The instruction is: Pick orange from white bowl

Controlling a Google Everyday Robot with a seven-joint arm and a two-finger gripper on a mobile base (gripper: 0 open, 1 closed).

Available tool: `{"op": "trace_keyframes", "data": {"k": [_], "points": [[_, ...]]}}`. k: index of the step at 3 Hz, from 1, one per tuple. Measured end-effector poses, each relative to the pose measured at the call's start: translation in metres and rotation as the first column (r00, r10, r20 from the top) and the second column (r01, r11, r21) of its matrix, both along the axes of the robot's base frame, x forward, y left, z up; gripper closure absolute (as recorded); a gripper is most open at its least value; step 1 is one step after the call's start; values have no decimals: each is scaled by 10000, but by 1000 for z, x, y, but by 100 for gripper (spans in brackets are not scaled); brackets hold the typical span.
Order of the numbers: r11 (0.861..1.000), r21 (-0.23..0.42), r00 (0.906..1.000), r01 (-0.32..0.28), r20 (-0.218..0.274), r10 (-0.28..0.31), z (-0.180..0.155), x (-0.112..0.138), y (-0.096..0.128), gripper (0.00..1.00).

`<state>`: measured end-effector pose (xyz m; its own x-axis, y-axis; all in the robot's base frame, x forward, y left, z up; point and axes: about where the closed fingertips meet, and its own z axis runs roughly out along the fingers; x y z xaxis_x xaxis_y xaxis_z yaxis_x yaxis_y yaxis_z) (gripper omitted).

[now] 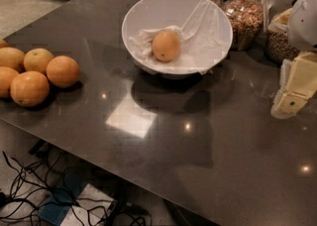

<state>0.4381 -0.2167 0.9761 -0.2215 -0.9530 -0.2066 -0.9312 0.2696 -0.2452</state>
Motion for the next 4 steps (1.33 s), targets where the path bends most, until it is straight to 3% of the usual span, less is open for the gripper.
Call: {"op": "trace_keyframes", "data": {"k": [1, 2, 3, 4], "points": [[10000, 1, 10000, 0, 1, 0, 0, 0, 0, 0], [9931, 1152, 9992, 235, 305, -272, -6, 12, 10, 0], [9553, 2956, 9948, 89, 945, -385, -7, 32, 32, 0], [9124, 4083, 9892, -285, 1431, -331, 3, 51, 56, 0]]}}
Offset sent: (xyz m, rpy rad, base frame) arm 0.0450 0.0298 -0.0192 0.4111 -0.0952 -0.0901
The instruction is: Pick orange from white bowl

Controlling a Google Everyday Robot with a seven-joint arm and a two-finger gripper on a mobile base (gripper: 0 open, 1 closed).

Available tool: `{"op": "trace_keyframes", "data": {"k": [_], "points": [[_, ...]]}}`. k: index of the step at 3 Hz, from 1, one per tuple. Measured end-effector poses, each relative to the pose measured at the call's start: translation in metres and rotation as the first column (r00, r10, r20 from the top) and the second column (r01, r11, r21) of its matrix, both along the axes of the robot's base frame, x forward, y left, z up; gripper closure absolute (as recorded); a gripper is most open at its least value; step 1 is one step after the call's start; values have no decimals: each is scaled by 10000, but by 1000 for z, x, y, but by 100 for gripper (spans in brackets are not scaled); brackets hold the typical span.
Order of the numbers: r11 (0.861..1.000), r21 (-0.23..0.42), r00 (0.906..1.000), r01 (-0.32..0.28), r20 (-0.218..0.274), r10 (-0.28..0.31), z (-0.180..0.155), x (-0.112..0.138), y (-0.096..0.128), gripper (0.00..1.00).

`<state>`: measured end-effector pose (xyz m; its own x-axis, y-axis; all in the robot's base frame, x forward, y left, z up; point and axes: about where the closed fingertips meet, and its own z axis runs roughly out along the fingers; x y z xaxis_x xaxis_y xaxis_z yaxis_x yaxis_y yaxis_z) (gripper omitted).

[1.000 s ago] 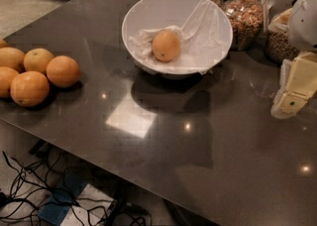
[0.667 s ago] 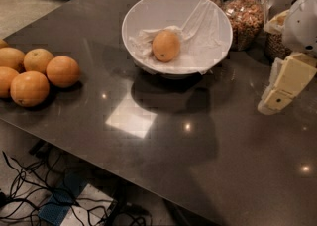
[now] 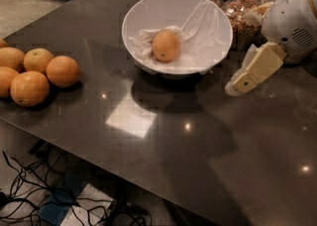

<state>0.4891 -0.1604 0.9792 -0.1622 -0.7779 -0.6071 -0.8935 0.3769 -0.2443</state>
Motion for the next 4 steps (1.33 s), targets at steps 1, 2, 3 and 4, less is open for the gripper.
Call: {"op": "trace_keyframes", "data": {"k": [1, 2, 3, 4], "points": [[10000, 0, 10000, 0, 0, 0, 0, 0, 0, 0], [9997, 92, 9996, 237, 115, -238, -11, 14, 11, 0], [9952, 215, 9948, 956, 326, -963, -26, 48, 18, 0], [9867, 431, 9864, 1566, 430, -1584, -36, 77, 27, 0]]}}
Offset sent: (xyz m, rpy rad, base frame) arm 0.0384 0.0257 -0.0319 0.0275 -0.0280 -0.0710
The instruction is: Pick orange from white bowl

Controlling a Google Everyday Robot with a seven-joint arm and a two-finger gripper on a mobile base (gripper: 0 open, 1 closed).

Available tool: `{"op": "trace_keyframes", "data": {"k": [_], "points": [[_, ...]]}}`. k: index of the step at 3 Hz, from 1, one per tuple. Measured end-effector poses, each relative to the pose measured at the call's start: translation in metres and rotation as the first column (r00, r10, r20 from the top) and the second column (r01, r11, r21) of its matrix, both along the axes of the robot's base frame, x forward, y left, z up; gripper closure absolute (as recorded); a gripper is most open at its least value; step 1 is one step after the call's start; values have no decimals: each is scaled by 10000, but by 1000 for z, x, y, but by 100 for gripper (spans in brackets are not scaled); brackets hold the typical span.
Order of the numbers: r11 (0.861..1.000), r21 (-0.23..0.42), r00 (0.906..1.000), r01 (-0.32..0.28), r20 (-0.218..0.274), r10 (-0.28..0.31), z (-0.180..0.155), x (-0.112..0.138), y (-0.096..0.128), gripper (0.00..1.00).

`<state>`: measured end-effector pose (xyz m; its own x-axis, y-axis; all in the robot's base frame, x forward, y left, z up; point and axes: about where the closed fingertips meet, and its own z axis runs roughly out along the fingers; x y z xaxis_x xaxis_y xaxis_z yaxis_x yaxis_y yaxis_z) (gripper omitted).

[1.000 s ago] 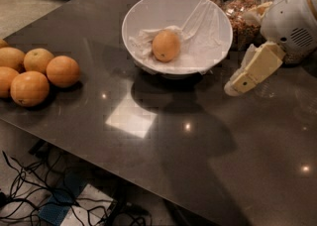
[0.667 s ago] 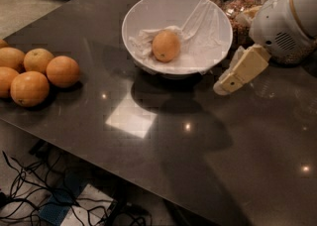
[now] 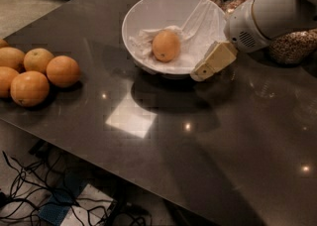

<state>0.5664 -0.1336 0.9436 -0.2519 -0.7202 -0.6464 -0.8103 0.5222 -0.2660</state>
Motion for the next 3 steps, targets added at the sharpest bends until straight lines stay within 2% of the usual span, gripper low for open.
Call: {"op": "trace_keyframes", "data": {"k": [1, 2, 3], "points": [[9965, 643, 9983, 538, 191, -551, -14, 42, 16, 0], [9965, 644, 9983, 538, 191, -551, -14, 42, 16, 0], [9924, 1048, 9975, 647, 203, -672, -14, 47, 17, 0]]}}
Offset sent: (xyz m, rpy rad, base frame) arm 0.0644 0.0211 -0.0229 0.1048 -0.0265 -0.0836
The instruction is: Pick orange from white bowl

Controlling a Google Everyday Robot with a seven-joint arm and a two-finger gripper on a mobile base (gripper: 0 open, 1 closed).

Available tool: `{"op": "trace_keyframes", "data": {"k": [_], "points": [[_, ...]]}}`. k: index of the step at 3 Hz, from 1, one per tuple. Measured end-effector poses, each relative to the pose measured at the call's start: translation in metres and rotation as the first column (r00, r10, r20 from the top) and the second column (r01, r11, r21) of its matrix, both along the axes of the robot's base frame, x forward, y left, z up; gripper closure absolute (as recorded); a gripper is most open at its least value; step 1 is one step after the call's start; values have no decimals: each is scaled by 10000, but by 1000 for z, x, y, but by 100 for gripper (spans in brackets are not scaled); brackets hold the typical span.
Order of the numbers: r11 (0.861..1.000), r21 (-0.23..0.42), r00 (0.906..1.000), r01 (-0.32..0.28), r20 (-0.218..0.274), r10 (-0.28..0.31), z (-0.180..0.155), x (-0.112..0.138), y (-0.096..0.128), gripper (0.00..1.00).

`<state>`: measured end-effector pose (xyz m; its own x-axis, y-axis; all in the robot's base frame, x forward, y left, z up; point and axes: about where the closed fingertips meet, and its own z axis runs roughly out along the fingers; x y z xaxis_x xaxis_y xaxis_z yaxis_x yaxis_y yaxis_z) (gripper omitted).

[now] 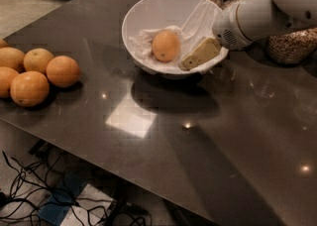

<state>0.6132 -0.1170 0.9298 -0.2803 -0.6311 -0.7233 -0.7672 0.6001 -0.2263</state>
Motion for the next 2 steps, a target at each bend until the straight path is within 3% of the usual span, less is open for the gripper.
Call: {"op": "trace_keyframes", "data": {"k": [2], "points": [[9973, 719, 9994, 175, 274, -196, 6, 36, 16, 0]]}}
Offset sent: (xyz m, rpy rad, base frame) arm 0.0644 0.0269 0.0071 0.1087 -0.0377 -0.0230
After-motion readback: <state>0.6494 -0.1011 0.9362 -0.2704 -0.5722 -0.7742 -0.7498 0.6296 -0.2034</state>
